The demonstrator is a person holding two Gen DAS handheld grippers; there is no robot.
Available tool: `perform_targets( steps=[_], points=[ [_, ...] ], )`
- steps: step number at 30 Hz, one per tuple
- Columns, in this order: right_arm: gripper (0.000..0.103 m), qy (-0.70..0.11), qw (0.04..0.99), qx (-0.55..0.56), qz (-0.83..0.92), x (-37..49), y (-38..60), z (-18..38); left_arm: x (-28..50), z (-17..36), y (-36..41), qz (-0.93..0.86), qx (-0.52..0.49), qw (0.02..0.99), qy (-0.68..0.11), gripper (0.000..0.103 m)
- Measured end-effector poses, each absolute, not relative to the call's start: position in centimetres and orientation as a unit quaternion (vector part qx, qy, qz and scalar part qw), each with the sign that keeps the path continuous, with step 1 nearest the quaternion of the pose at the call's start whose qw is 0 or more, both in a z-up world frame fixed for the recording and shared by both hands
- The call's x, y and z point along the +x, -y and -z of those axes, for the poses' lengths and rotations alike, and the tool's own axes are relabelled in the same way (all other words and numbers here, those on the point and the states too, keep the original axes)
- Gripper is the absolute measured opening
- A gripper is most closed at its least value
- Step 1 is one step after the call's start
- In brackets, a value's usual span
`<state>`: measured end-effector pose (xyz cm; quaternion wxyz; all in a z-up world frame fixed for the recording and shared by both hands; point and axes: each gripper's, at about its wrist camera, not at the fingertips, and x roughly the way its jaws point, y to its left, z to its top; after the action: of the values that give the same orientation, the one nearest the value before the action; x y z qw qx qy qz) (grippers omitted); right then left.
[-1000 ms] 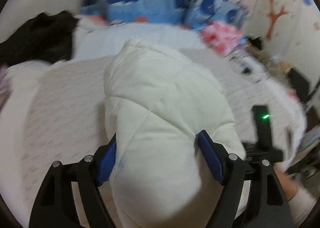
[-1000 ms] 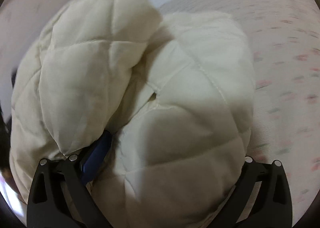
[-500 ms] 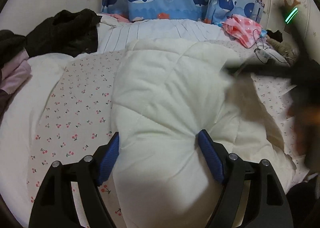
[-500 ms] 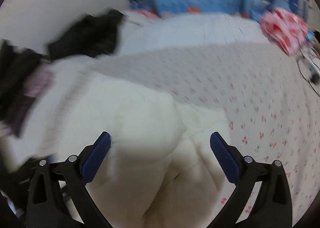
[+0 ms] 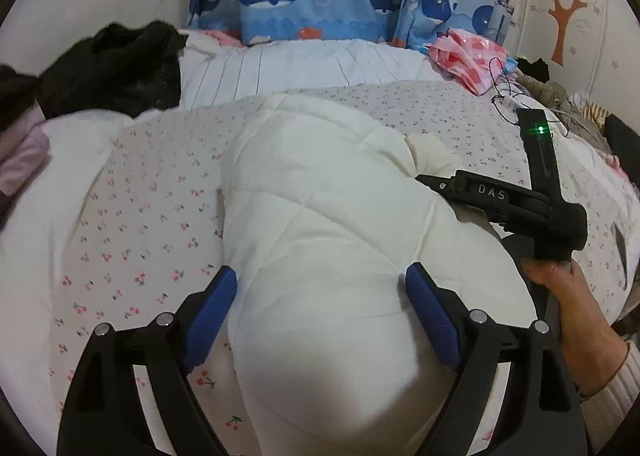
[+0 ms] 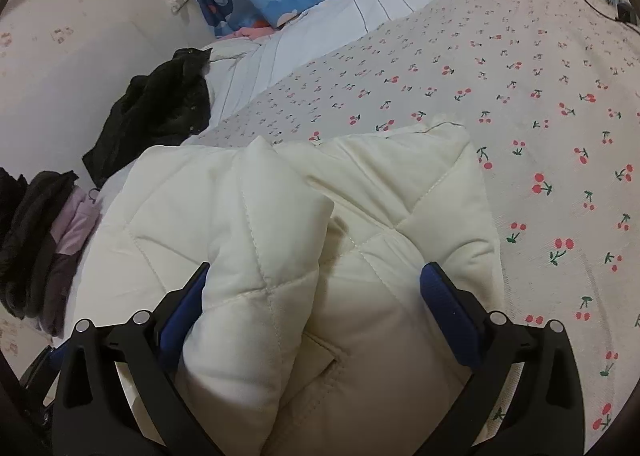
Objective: Fold large clothes
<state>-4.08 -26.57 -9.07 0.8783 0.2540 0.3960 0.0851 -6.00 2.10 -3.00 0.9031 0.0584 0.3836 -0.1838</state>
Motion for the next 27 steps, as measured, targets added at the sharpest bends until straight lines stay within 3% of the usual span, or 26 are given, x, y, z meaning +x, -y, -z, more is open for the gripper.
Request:
perform_targets(
  steps=[27],
  points=[
    [0.097,-0.393,0.868,0.281,-0.113,-3.65,27.54,9.28,-6.76,2.81,-1.41,0.172,0.090,0.913,-0.359,0.083]
  ],
)
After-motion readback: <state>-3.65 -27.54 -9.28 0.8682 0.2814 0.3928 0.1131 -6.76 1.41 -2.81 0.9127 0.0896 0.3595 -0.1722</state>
